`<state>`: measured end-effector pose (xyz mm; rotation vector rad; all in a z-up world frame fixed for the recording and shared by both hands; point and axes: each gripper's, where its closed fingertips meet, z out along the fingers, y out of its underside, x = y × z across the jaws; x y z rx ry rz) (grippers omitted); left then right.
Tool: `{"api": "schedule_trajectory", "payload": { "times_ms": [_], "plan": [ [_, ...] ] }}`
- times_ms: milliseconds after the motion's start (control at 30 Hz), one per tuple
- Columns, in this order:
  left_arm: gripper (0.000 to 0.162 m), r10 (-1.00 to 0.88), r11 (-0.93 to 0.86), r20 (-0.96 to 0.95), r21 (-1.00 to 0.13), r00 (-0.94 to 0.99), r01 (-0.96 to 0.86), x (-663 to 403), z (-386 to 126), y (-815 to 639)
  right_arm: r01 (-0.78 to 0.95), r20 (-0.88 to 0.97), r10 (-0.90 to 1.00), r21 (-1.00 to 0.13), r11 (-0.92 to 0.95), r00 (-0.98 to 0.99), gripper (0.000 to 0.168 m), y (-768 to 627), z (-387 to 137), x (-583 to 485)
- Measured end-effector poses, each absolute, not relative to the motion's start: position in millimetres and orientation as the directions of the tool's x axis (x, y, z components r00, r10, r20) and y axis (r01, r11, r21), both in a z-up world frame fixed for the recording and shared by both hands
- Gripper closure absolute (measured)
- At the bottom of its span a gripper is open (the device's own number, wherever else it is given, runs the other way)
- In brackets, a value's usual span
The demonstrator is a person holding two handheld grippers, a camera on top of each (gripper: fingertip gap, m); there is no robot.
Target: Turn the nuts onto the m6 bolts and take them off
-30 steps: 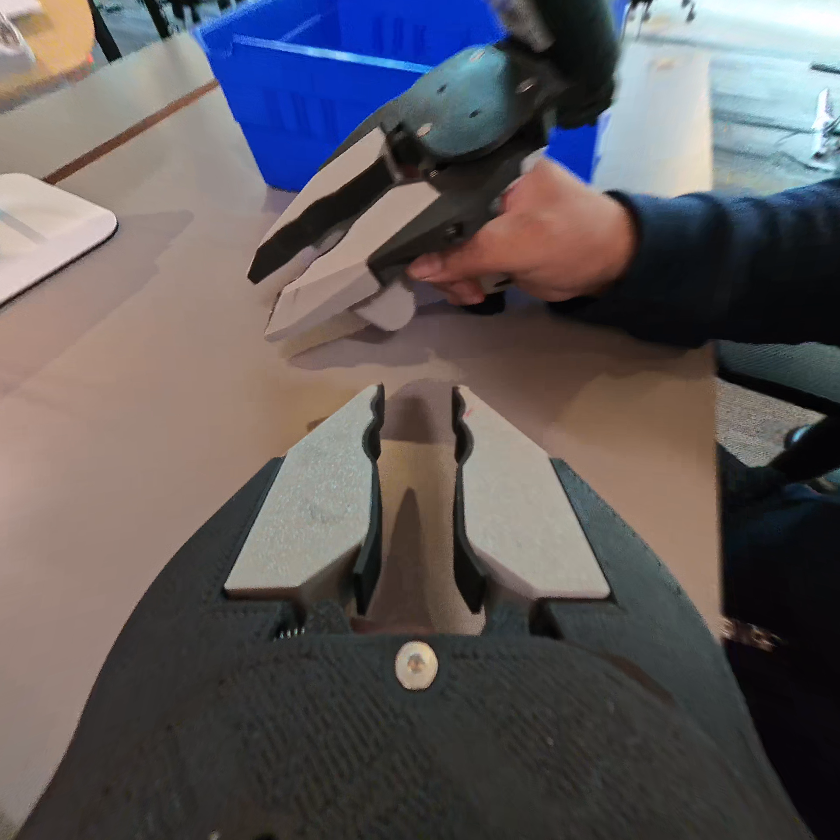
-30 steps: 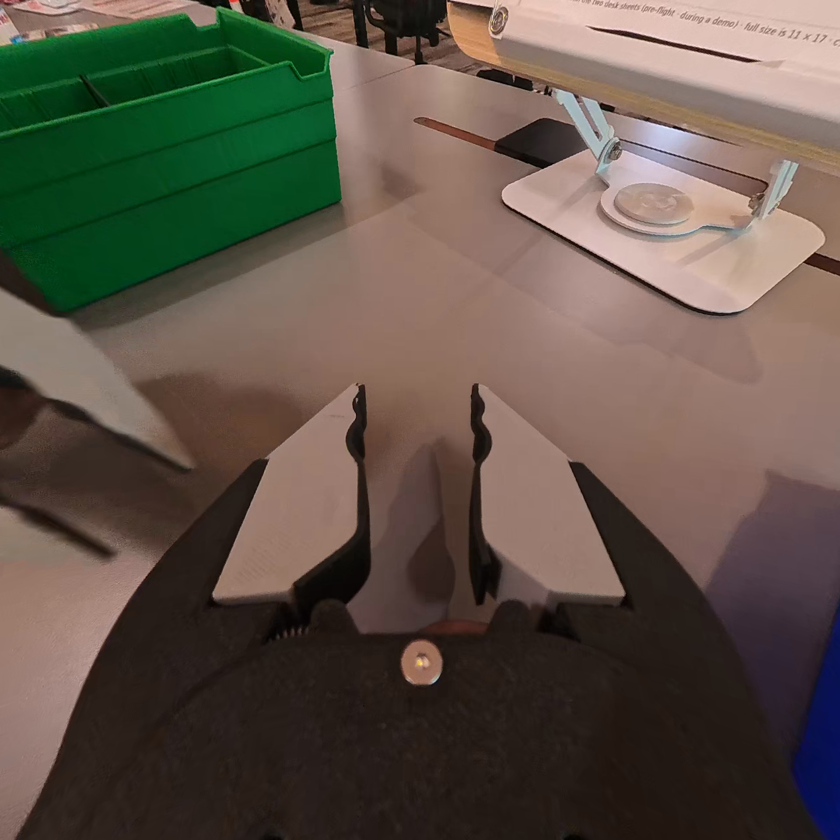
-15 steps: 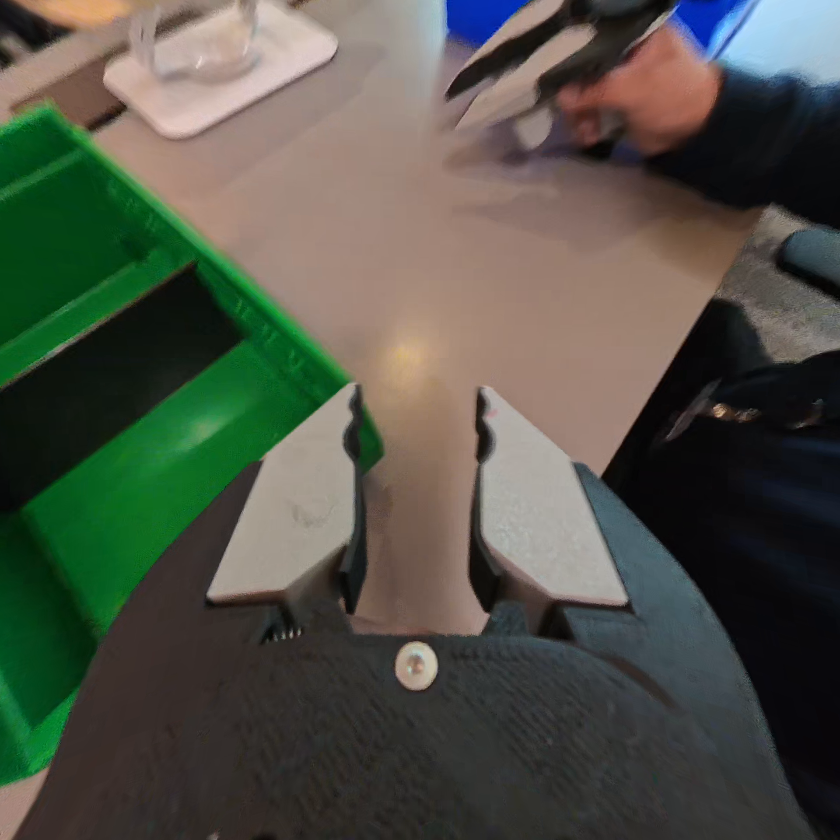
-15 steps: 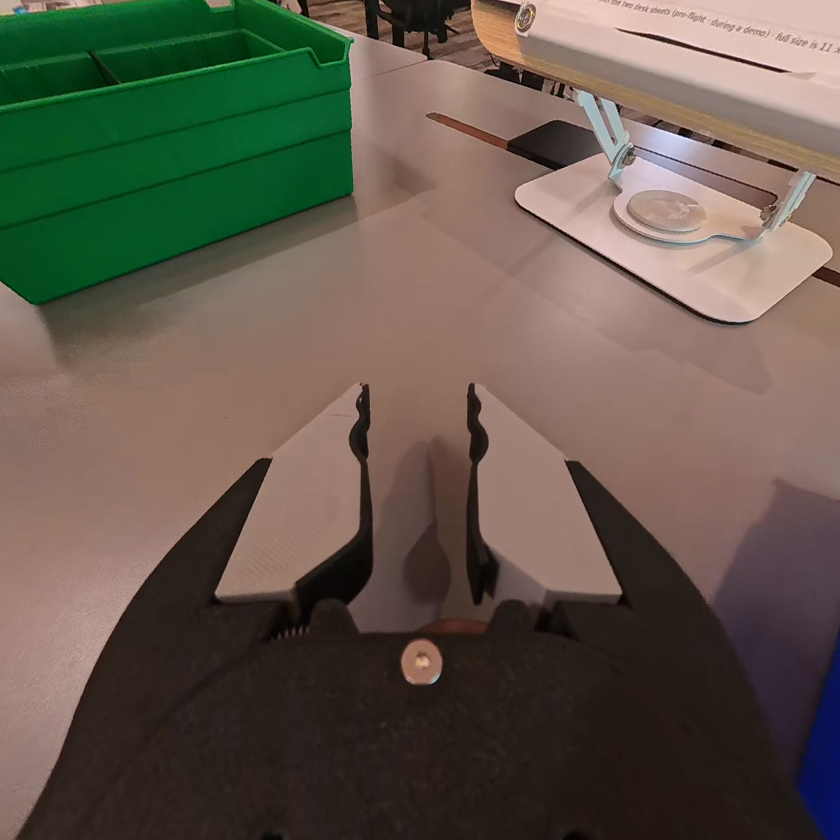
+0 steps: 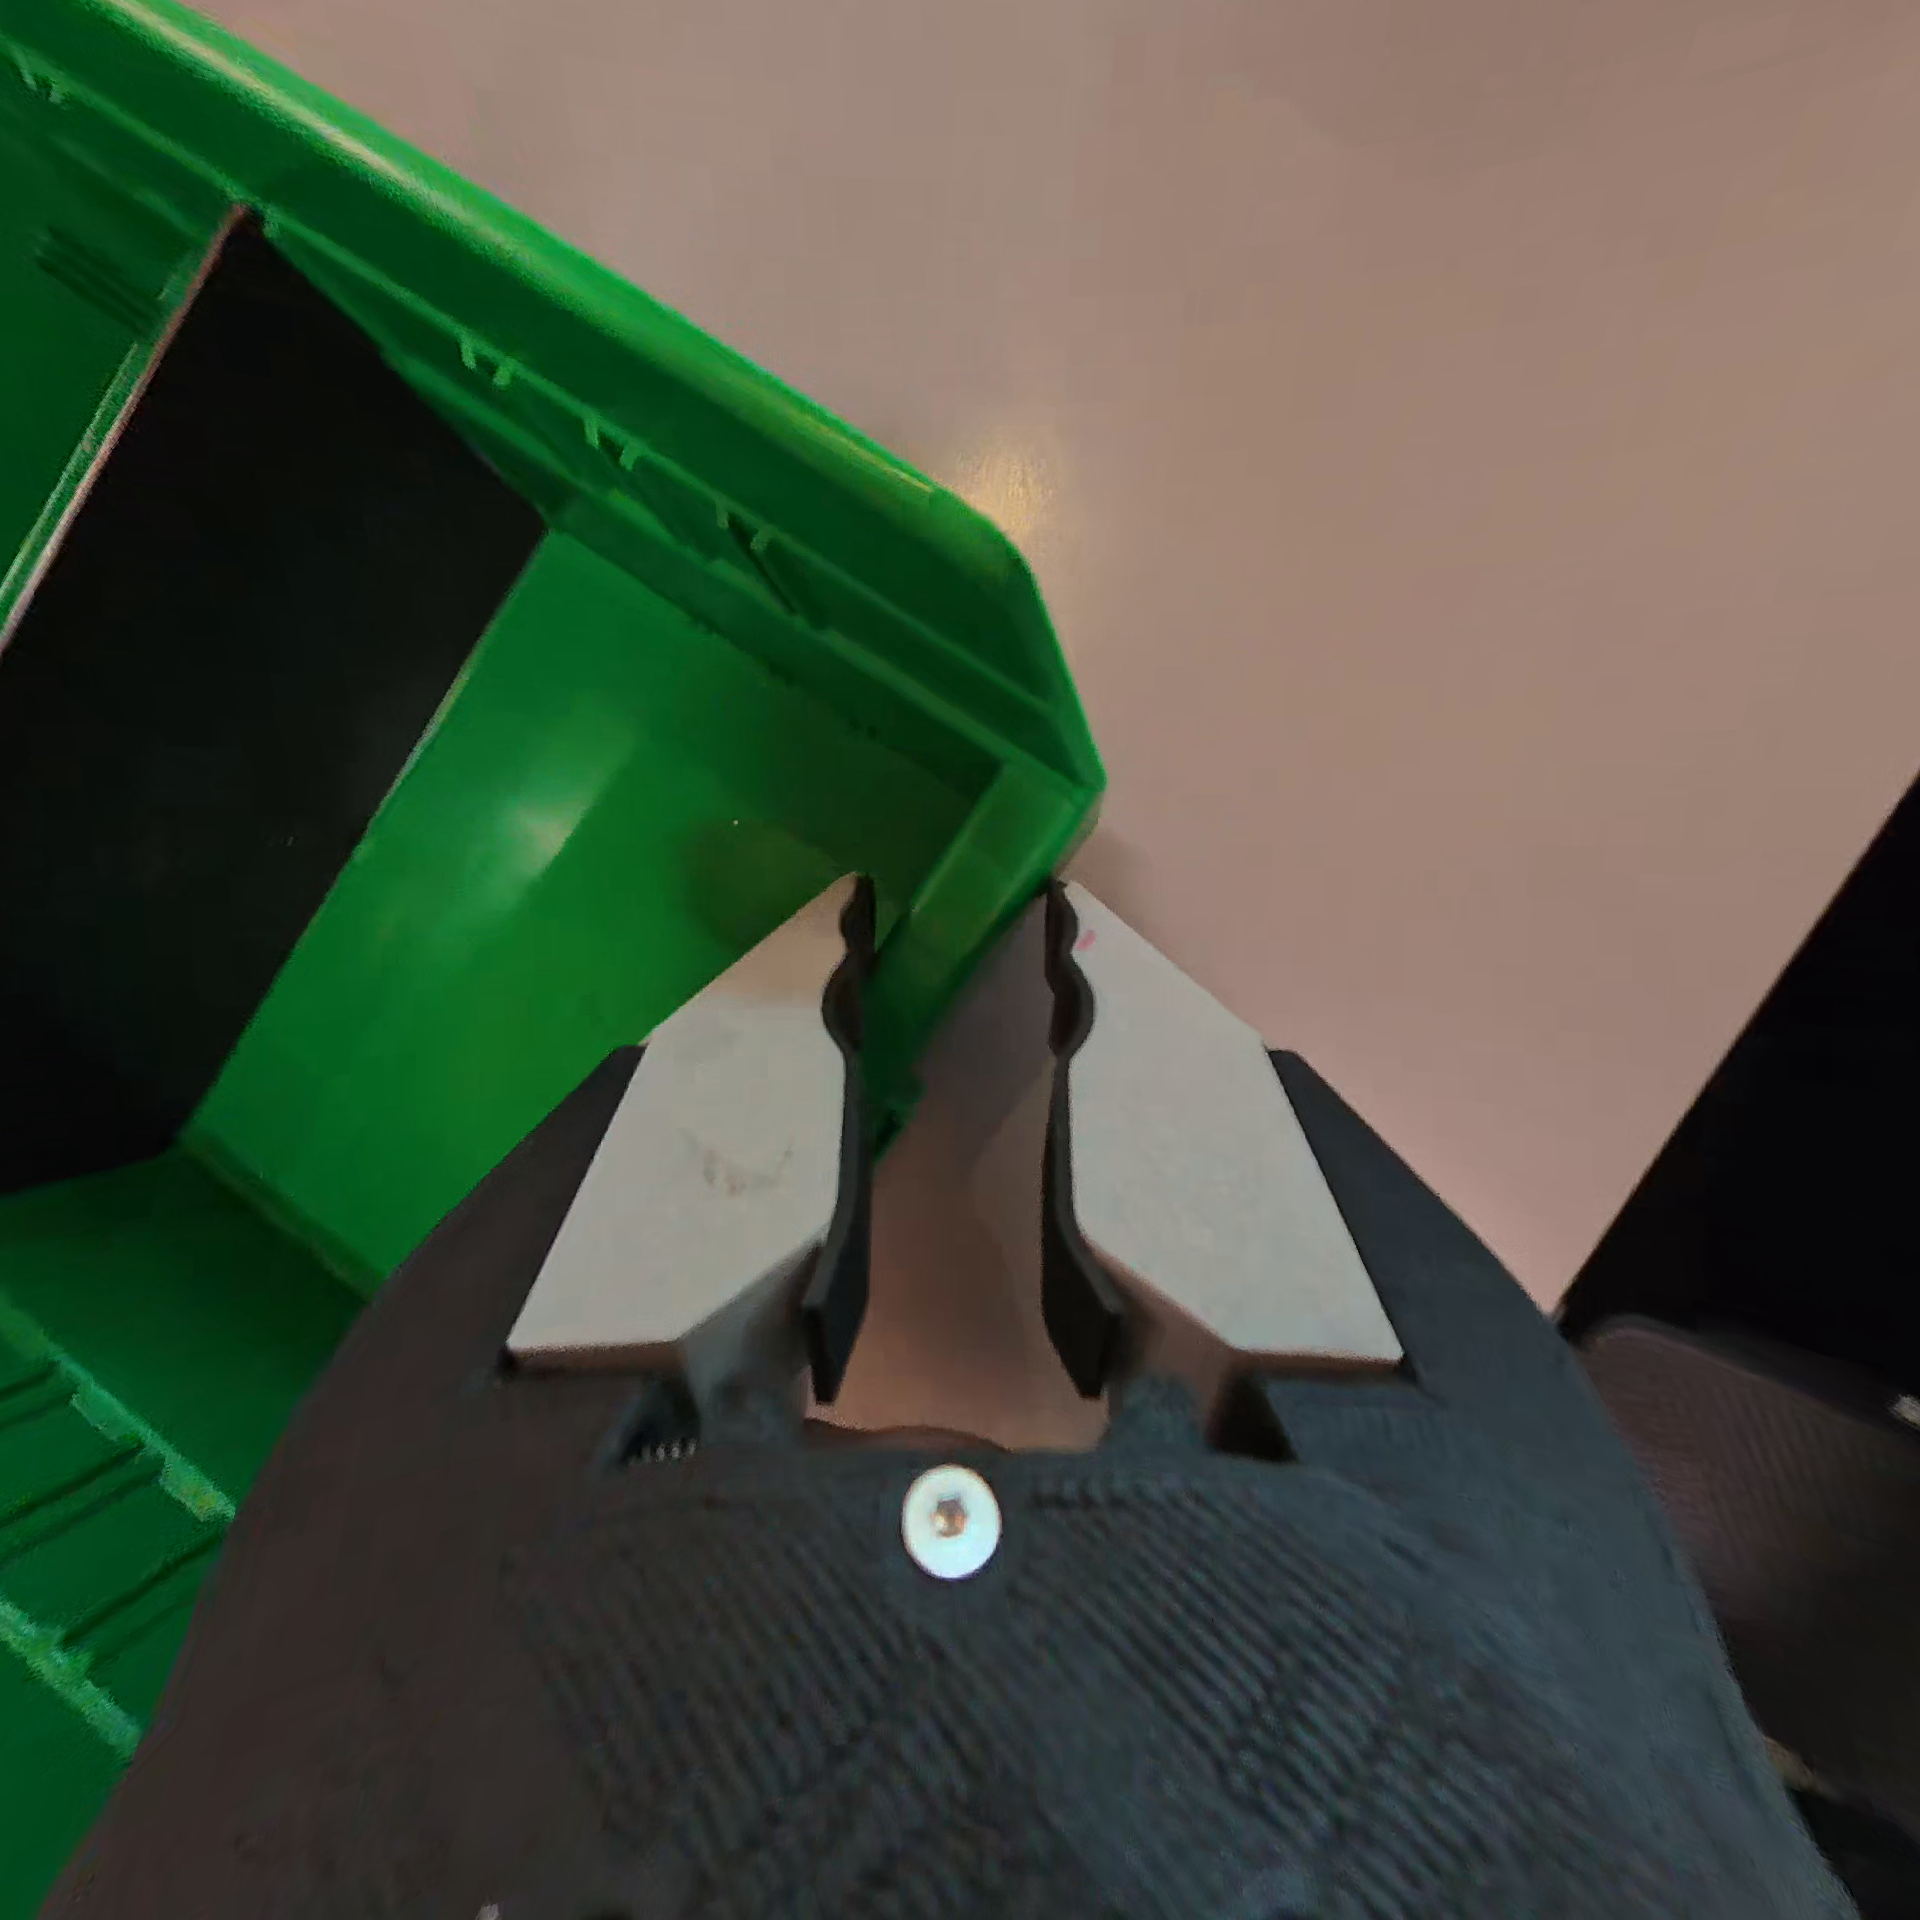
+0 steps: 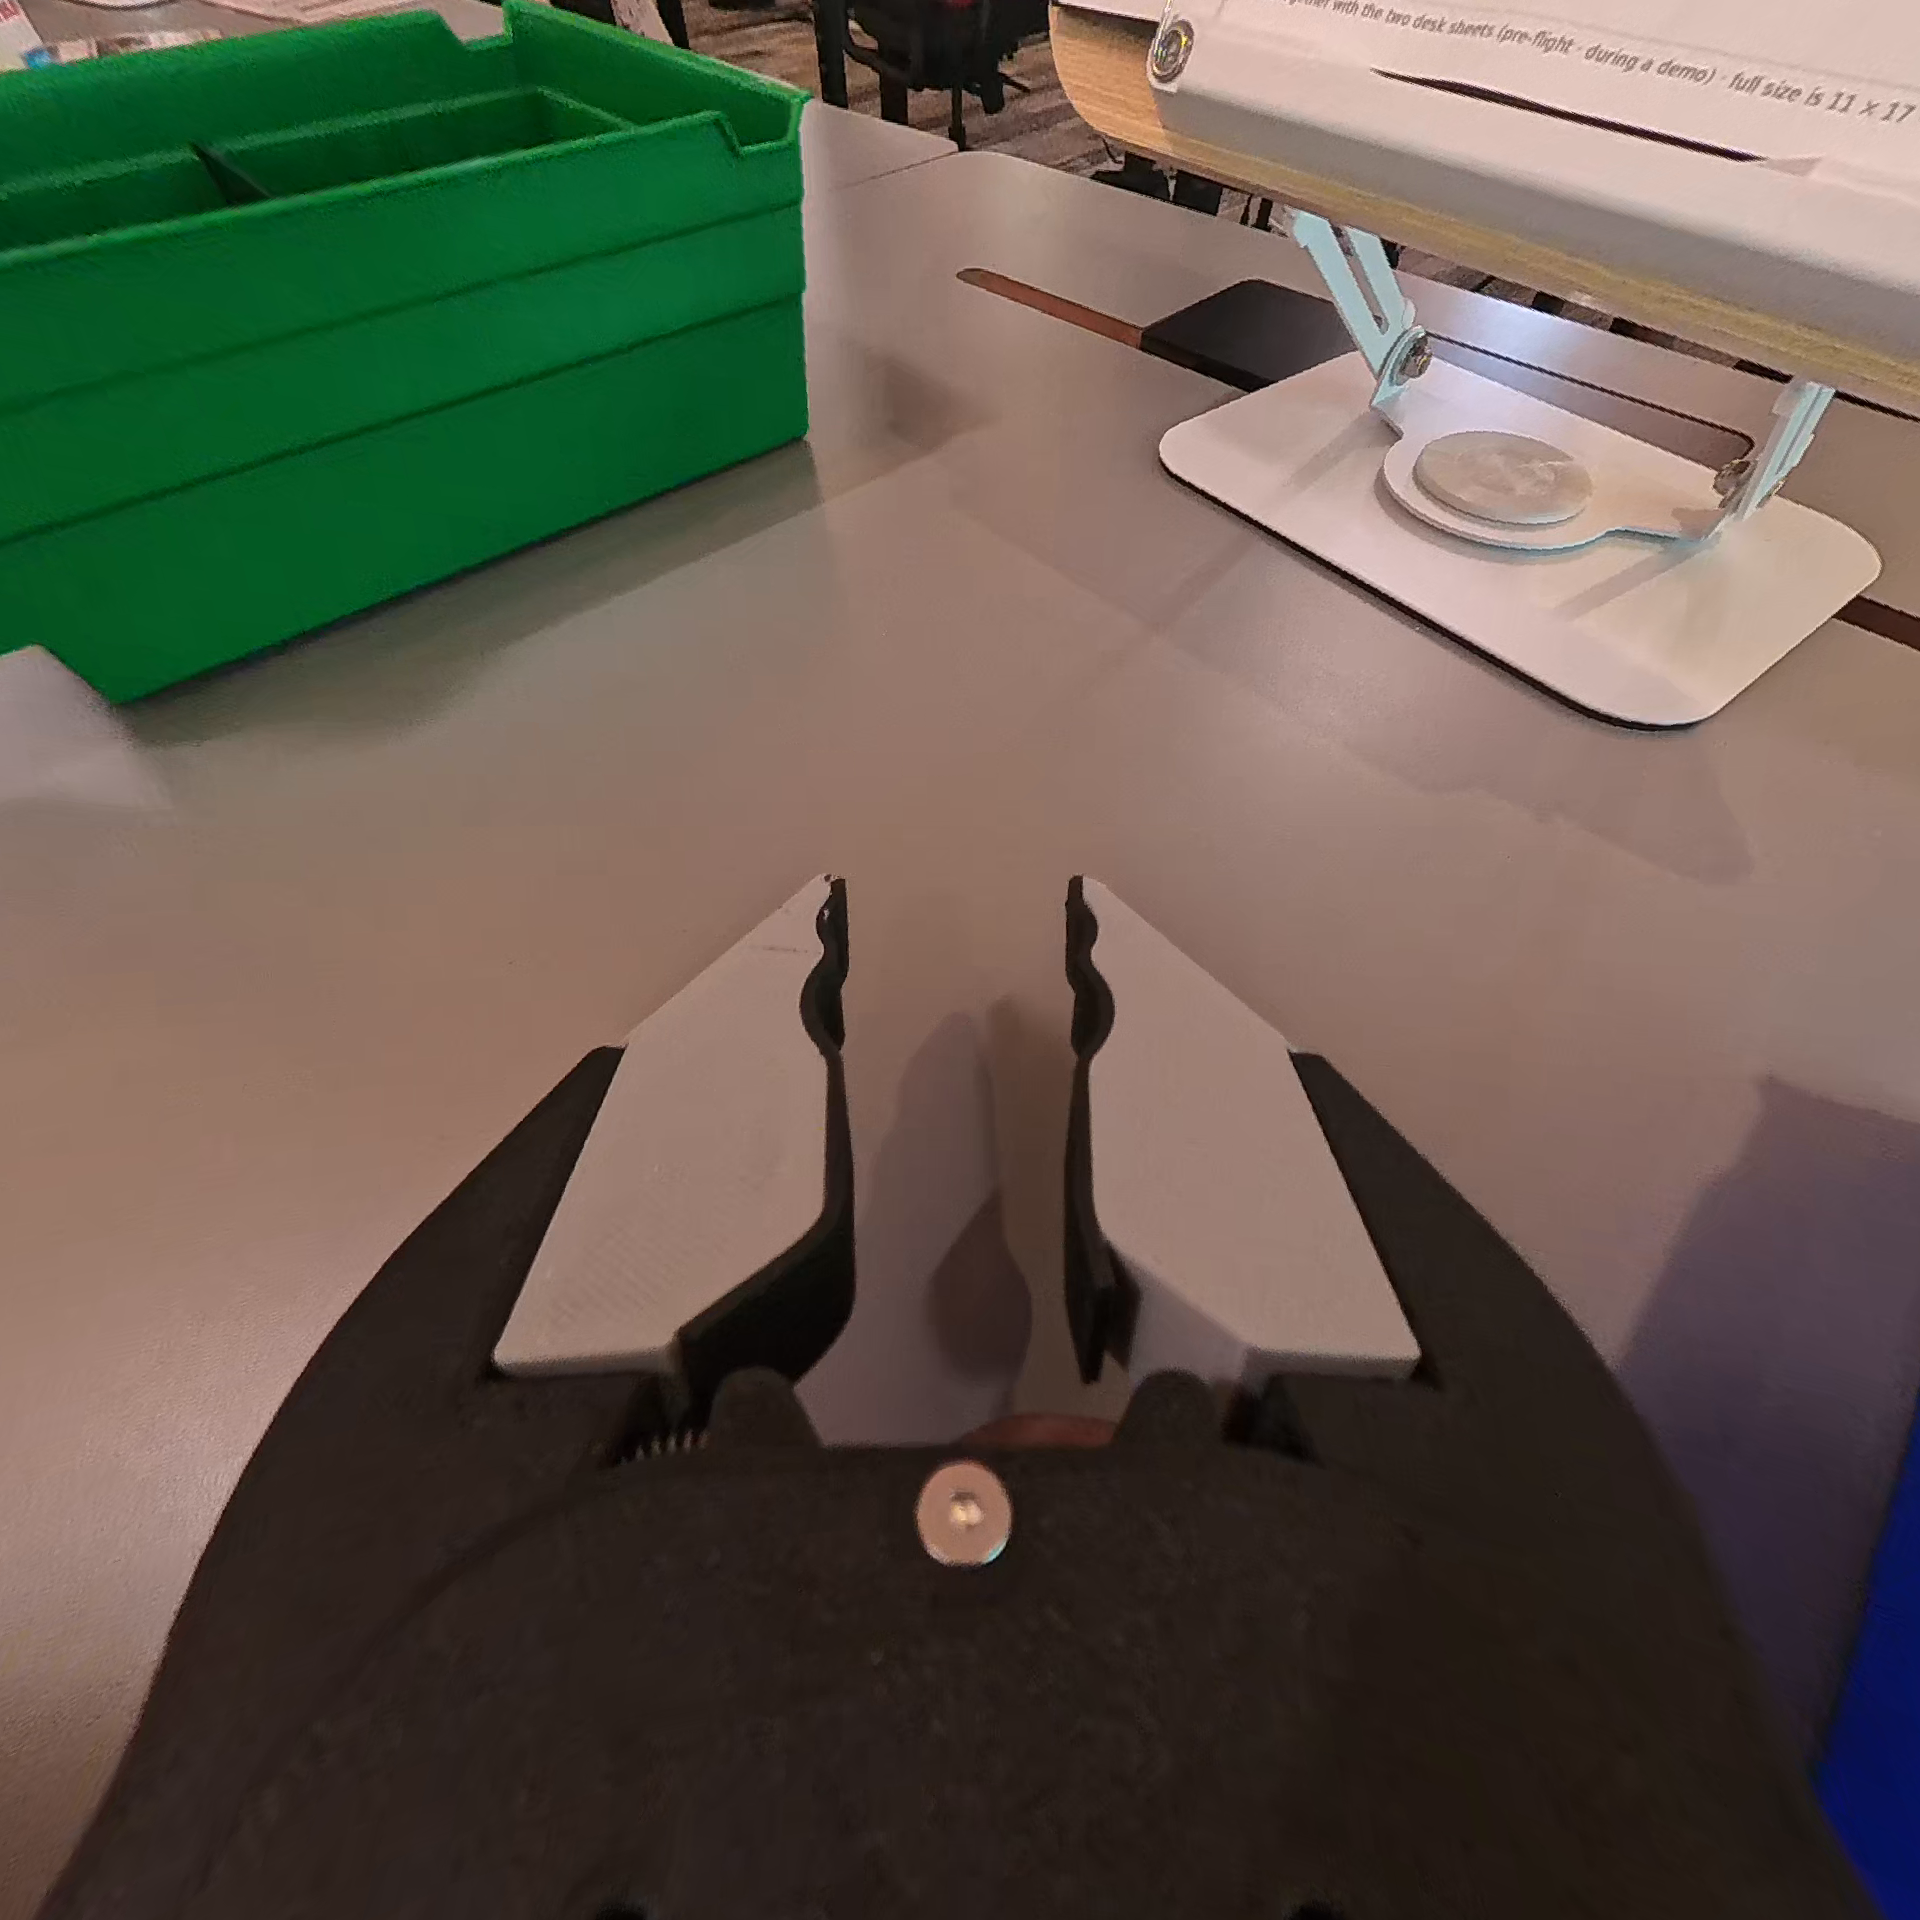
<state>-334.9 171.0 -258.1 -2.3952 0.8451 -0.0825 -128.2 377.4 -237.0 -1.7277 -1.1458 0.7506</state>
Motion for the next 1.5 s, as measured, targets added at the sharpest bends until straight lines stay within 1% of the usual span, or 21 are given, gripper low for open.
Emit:
{"api": "schedule_trajectory", "payload": {
  "times_ms": [33, 100, 233, 367, 467, 600, 733, 867, 967, 1033, 1100, 1167, 1233, 1333, 1467, 1500],
  "plan": [
    [0.132, -0.591, -0.624, -0.106, -0.568, 0.800, -0.536, -331.6, -254.5, 173.8, 0.374, -0.009, 0.924, -0.913, -0.164, 0.383, 0.129, 377.1, -237.2, -128.3],
    [0.134, -0.601, -0.621, -0.053, -0.598, 0.798, -0.507, -326.3, -243.8, 177.0, 0.376, -0.011, 0.925, -0.912, -0.166, 0.380, 0.129, 376.7, -237.5, -128.6],
    [0.137, -0.568, -0.623, 0.074, -0.690, 0.820, -0.369, -316.4, -217.2, 189.9, 0.392, -0.009, 0.928, -0.905, -0.167, 0.374, 0.129, 375.9, -240.0, -129.6],
    [0.139, -0.569, -0.629, 0.138, -0.708, 0.811, -0.321, -306.5, -199.8, 198.3, 0.417, -0.003, 0.931, -0.893, -0.166, 0.365, 0.130, 374.8, -244.0, -131.2],
    [0.140, -0.588, -0.636, 0.113, -0.677, 0.801, -0.371, -307.8, -191.7, 198.6, 0.428, 0.012, 0.932, -0.890, -0.155, 0.362, 0.130, 373.9, -245.0, -131.7],
    [0.141, -0.627, -0.676, 0.163, -0.601, 0.762, -0.427, -304.5, -190.8, 190.1, 0.434, 0.027, 0.934, -0.890, -0.140, 0.355, 0.130, 372.3, -245.0, -132.3],
    [0.140, -0.628, -0.692, 0.095, -0.521, 0.772, -0.499, -297.6, -210.2, 190.1, 0.436, 0.037, 0.937, -0.891, -0.127, 0.348, 0.130, 370.6, -244.5, -132.7],
    [0.140, -0.630, -0.690, 0.046, -0.491, 0.775, -0.531, -288.7, -240.5, 188.2, 0.441, 0.049, 0.939, -0.890, -0.114, 0.341, 0.131, 368.7, -244.6, -132.6],
    [0.140, -0.613, -0.699, 0.025, -0.483, 0.789, -0.528, -286.1, -259.4, 186.9, 0.446, 0.054, 0.941, -0.889, -0.106, 0.333, 0.131, 367.3, -245.0, -133.1],
    [0.139, -0.595, -0.700, 0.025, -0.509, 0.804, -0.502, -285.6, -255.2, 186.9, 0.451, 0.058, 0.943, -0.887, -0.102, 0.326, 0.131, 366.2, -245.6, -133.4],
    [0.137, -0.589, -0.697, 0.056, -0.540, 0.806, -0.472, -287.7, -245.5, 181.2, 0.456, 0.064, 0.946, -0.885, -0.095, 0.319, 0.131, 364.7, -246.2, -133.7],
    [0.134, -0.556, -0.689, 0.026, -0.574, 0.831, -0.443, -307.5, -226.8, 178.3, 0.464, 0.076, 0.947, -0.882, -0.082, 0.312, 0.131, 362.8, -246.7, -133.7],
    [0.135, -0.511, -0.688, -0.009, -0.596, 0.860, -0.415, -335.6, -207.1, 172.7, 0.478, 0.097, 0.948, -0.876, -0.063, 0.302, 0.130, 360.3, -247.8, -134.1],
    [0.138, -0.446, -0.730, -0.058, -0.554, 0.893, -0.401, -377.3, -199.1, 161.2, 0.511, 0.145, 0.944, -0.859, -0.028, 0.296, 0.130, 356.8, -250.2, -133.6],
    [0.138, -0.427, -0.776, -0.039, -0.496, 0.903, -0.388, -395.9, -211.2, 155.2, 0.528, 0.201, 0.936, -0.849, 0.021, 0.287, 0.128, 351.6, -246.2, -133.5],
    [0.142, -0.437, -0.784, -0.026, -0.479, 0.899, -0.395, -395.6, -215.3, 154.5, 0.525, 0.204, 0.937, -0.851, 0.026, 0.284, 0.128, 350.6, -245.0, -133.9]
  ]
}}
